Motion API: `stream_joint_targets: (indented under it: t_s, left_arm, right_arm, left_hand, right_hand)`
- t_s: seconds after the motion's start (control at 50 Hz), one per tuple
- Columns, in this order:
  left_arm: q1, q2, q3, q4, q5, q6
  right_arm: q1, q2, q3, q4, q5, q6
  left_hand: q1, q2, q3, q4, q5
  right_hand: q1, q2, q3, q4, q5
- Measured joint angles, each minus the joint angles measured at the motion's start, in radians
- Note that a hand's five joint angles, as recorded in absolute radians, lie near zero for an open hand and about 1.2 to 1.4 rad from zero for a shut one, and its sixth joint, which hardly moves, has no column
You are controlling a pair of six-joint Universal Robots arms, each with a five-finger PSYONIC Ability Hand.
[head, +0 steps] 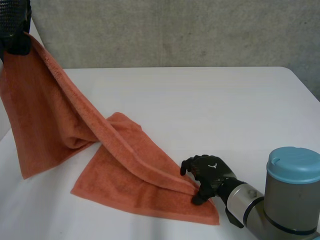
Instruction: Fold the laundry
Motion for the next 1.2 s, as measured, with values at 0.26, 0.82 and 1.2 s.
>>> stream_joint_targets:
  t_s: [0.26, 0.82, 1.2]
  left_arm:
    - [0.000, -0.001, -0.004, 0.000, 0.001, 0.000]
    - [0.004, -0.081, -0.158, -0.095, 0.009, 0.017]
    - [-0.019, -0.458, 0.144, -0.077, 0.008, 0.190]
  right_arm:
    - [-0.012, 0.018, -0.011, -0.058, 0.013, -0.035]
    - [-0.196, -0.318, -0.413, 0.692, 0.070, -0.612]
    - [-0.180, 0.155, -0.924, 0.633, 0.262, -0.700]
  left_hand:
    - [0.000, 0.000, 0.000, 0.000, 0.000]
    - [0.000, 0.000, 0.000, 0.000, 0.000]
    - [0.000, 0.000, 0.001, 0.000, 0.000]
  right_hand:
    - [0.466, 0.584, 0.572, 0.579, 0.546]
    - [0.466, 0.584, 0.573, 0.582, 0.552]
    - [0.466, 0.584, 0.573, 0.582, 0.554]
